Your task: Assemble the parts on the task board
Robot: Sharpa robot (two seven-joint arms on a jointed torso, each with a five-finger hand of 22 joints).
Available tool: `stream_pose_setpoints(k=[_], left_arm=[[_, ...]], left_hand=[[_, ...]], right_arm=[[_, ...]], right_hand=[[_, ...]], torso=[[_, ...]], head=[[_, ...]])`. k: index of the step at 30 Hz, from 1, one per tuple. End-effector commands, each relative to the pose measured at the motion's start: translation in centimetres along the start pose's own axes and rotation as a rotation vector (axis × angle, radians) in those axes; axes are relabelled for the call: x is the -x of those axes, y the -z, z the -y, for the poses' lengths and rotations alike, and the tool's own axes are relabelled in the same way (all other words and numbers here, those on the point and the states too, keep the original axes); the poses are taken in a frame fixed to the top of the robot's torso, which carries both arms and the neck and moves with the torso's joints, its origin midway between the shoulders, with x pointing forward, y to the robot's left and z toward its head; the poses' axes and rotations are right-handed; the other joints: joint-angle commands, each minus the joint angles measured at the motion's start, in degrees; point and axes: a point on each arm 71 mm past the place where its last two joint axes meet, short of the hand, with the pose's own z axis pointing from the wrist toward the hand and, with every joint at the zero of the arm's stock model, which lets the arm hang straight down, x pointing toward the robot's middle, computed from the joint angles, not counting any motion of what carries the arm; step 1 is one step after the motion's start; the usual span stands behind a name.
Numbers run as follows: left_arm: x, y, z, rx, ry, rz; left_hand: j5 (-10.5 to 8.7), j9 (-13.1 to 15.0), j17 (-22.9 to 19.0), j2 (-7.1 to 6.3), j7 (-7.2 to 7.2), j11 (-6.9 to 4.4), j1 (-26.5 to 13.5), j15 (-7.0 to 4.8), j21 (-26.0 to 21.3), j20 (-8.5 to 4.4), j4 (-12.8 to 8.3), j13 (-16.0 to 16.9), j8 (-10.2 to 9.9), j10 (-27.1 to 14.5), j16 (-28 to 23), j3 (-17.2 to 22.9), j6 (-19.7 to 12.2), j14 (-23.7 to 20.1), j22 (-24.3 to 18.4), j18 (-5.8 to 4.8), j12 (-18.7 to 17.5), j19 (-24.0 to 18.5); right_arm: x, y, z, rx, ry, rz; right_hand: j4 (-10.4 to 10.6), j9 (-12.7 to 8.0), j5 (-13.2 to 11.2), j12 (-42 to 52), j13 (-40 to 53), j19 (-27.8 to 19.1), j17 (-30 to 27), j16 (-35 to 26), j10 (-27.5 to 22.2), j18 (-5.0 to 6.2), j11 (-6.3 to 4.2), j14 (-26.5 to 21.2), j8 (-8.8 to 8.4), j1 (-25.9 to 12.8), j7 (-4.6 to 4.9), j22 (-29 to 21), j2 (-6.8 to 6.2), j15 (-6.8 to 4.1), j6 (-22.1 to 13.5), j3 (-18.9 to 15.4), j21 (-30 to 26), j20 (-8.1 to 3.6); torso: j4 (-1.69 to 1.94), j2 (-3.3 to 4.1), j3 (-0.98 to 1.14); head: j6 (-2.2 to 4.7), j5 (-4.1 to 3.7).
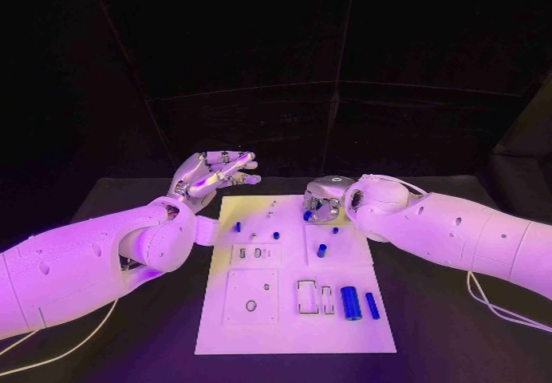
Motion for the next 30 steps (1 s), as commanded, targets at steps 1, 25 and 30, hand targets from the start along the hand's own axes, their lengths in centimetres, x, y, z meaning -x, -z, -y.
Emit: stream_pose_setpoints(k=[1,25,30], left_arm=[[-0.2,0.0,0.1,-0.005,0.002,-0.012],[0.3,0.0,0.1,0.002,-0.004,-0.003],[0.4,-0.1,0.1,0.003,-0.005,-0.002]], left_hand=[[0.16,-0.1,0.1,0.32,0.39,0.02,-0.1,0.19,-0.1,0.05,-0.4,-0.1,-0.3,-0.4,-0.1,-0.1,-0.1,-0.3,-0.1,0.31,-0.3,0.3],[0.16,-0.1,0.1,0.34,0.47,0.08,-0.2,0.23,-0.1,0.08,-0.4,-0.1,-0.4,-0.5,-0.2,-0.1,-0.2,-0.3,-0.1,0.31,-0.5,0.3],[0.16,-0.1,0.1,0.34,0.49,0.09,-0.2,0.24,-0.1,0.09,-0.4,-0.1,-0.4,-0.5,-0.3,-0.2,-0.2,-0.3,-0.1,0.31,-0.5,0.3]], right_arm=[[0.1,0.0,-0.1,0.007,0.007,-0.003],[1.7,0.1,-0.8,0.005,-0.112,0.223],[1.9,-1.0,-1.4,-0.003,-0.120,0.241]], right_hand=[[0.0,0.1,-0.8,0.2,0.1,-0.3,0.1,0.4,0.6,0.74,-0.04,2.3,0.16,0.0,-0.06,0.4,0.86,-0.08,0.8,0.9,0.4,0.06],[1.5,0.1,-1.5,0.0,0.1,1.0,-0.4,0.7,1.8,0.12,-0.43,2.1,0.09,-1.6,-0.50,4.6,0.19,-0.34,2.2,3.2,4.0,-0.12],[1.6,0.1,-1.5,0.0,0.1,1.1,-0.3,0.7,1.8,0.11,-0.43,2.2,0.06,-1.6,-0.51,4.7,0.18,-0.34,2.2,3.3,4.1,-0.12]], torso=[[0.03,0.11,0.02],[0.25,0.15,-0.01],[0.32,0.27,-0.03]], head=[[-0.03,0.03],[0.14,0.23],[0.31,0.40]])
